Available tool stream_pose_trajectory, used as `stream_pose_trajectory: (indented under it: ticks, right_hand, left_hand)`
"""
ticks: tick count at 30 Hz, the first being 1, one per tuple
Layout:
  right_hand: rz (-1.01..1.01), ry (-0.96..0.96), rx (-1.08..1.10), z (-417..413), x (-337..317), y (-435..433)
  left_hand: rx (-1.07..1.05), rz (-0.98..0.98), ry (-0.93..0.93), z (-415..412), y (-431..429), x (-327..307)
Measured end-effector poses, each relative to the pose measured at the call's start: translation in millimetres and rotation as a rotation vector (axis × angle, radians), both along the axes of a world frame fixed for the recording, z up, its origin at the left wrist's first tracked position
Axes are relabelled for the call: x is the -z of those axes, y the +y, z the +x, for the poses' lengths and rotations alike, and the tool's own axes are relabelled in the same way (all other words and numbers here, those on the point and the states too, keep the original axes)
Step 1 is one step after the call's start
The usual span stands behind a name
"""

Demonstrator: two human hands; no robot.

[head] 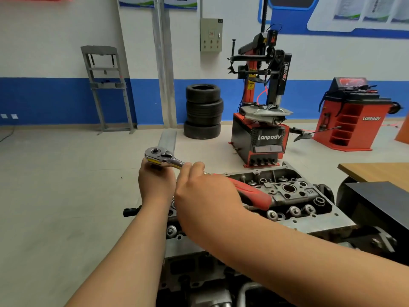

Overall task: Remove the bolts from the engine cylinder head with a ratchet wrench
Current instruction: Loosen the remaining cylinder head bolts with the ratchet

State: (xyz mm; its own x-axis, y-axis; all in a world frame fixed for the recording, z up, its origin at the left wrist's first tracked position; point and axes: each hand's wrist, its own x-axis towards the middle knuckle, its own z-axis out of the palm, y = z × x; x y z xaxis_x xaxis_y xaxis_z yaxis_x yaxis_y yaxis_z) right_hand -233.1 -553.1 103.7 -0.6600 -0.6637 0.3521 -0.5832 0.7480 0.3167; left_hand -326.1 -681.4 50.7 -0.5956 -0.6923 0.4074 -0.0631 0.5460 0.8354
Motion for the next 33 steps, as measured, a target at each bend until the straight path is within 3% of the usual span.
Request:
stream_pose_trajectory:
  ticks: [3,8,13,17,20,21,23,26,30,33]
  right_hand:
    - [-0.038,-0.006,0.034,-20,-7,-2]
    - [-0.106,-0.06,0.103,-96,-23,-13]
    - [-0.123,-0.327,-0.005,-142,-25,-70]
    - [0.023,-0.171,-0.071,-147,-32,-80]
    - [0.183,-0.019,-0.022,-151,-43,-64]
    - [0.184,-0.086,-0.025,-152,-46,-57]
    - [0.101,-0.401,-0.054,-149,-51,-45]
    - [-0.018,-0.75,-0.113,-142,-55,-39]
    - [-0.233,-1.01,-0.156,-138,-55,-41]
    - [-0.292,-1.091,-0.071,-145,-51,-44]
  left_hand:
    - [0.0,-0.021,-0.022,0,-2,2]
    - [0.053,0.282,0.112,2,0,4]
    - [0.155,0.466,0.221,0,-8,4]
    - [0.24,0.573,0.163,8,-11,1]
    - [0.422,0.307,-0.105,21,-32,-11]
    - [0.499,0.226,-0.192,27,-41,-16]
    - [0.639,0.171,-0.287,35,-49,-22]
    - [0.66,0.098,-0.284,39,-46,-25]
    - [0.654,0.056,-0.263,39,-43,-24]
    - [0.647,0.038,-0.287,37,-45,-23]
